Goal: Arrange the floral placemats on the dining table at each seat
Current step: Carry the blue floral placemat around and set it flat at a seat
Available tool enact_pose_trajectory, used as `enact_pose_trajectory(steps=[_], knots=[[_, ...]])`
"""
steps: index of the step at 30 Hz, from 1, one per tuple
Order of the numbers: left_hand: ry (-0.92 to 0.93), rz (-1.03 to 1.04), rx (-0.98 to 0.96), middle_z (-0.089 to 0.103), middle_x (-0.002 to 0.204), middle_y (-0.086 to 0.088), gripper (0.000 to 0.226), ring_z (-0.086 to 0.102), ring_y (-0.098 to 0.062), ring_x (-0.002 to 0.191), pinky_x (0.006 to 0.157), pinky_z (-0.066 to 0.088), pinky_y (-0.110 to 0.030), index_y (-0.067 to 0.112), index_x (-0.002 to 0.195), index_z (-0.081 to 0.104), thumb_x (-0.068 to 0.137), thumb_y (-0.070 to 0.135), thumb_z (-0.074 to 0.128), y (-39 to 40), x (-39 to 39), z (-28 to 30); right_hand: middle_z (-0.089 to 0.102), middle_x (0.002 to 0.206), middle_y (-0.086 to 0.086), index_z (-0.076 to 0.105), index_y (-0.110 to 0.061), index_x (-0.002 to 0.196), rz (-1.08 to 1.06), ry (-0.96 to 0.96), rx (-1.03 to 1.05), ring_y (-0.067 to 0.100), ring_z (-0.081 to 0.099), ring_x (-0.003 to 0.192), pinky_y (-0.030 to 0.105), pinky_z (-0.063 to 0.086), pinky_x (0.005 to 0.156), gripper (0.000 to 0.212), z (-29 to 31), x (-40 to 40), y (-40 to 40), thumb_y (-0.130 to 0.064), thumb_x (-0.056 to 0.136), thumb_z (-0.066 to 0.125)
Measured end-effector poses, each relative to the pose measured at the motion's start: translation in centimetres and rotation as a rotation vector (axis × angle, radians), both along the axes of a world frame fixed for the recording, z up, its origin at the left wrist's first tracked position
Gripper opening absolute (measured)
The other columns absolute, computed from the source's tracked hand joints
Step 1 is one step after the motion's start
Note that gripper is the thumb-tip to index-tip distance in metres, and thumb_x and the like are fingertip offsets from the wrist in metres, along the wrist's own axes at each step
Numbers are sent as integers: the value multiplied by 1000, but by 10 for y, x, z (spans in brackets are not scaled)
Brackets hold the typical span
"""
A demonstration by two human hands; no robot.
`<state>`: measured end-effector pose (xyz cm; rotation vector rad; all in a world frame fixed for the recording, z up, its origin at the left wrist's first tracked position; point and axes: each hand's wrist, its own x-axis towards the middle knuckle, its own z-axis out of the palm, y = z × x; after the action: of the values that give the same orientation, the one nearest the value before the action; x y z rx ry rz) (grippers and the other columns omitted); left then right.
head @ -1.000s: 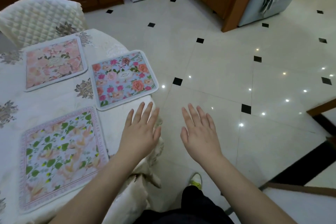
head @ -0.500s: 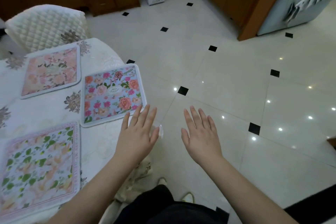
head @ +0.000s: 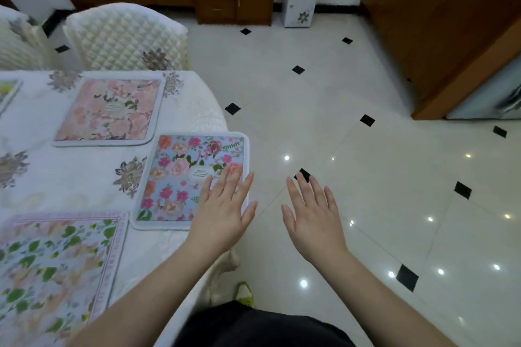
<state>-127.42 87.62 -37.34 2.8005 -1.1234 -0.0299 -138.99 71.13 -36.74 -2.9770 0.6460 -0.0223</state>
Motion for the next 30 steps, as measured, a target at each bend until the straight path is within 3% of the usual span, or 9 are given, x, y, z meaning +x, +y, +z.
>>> enact_pose_trajectory(steps=[2,5,10,13,16,19,30], knots=[[-19,5,22,20,161,-4,62,8,-21,149,118,1,-46,28,153,14,97,54,10,-10,17,3,41,153,7,43,-17,147,27,-7,-4,28,36,141,44,15,114,58,2,23,-8,-43,96,27],[-38,48,14,34,156,-8,59,25,-28,146,115,12,-51,25,151,25,98,51,19,-24,35,5,39,154,7,41,-17,148,82,-26,-25,29,32,143,44,14,116,57,4,51,-24,-40,96,29],[-41,158,39,43,151,-10,62,34,-30,142,113,16,-51,20,147,40,100,50,15,-54,52,-6,39,154,7,42,-17,147,198,-42,-8,28,32,144,44,14,115,57,-6,90,-64,-40,97,29],[-44,241,11,43,151,-11,61,36,-31,141,112,19,-51,20,147,39,101,48,12,-78,61,-10,38,154,6,41,-17,147,289,-48,4,28,32,144,44,14,115,57,-14,116,-93,-40,98,27],[-74,338,-8,45,149,-13,55,38,-32,140,112,21,-53,19,147,36,100,44,25,-103,61,-11,35,156,5,39,-18,149,399,-46,23,28,30,145,44,13,115,57,-12,142,-127,-40,98,26],[-83,449,3,41,151,-13,55,34,-32,142,114,20,-54,19,145,43,98,43,30,-121,60,-14,30,158,5,35,-18,150,513,-31,29,27,24,147,44,9,116,58,-8,165,-156,-41,98,23],[-4,924,10,12,162,-3,62,5,-19,150,119,-2,-46,26,156,13,100,51,25,-109,53,-27,27,159,6,29,-16,152,892,26,51,27,20,148,45,7,118,60,-23,246,-130,-42,98,23]])
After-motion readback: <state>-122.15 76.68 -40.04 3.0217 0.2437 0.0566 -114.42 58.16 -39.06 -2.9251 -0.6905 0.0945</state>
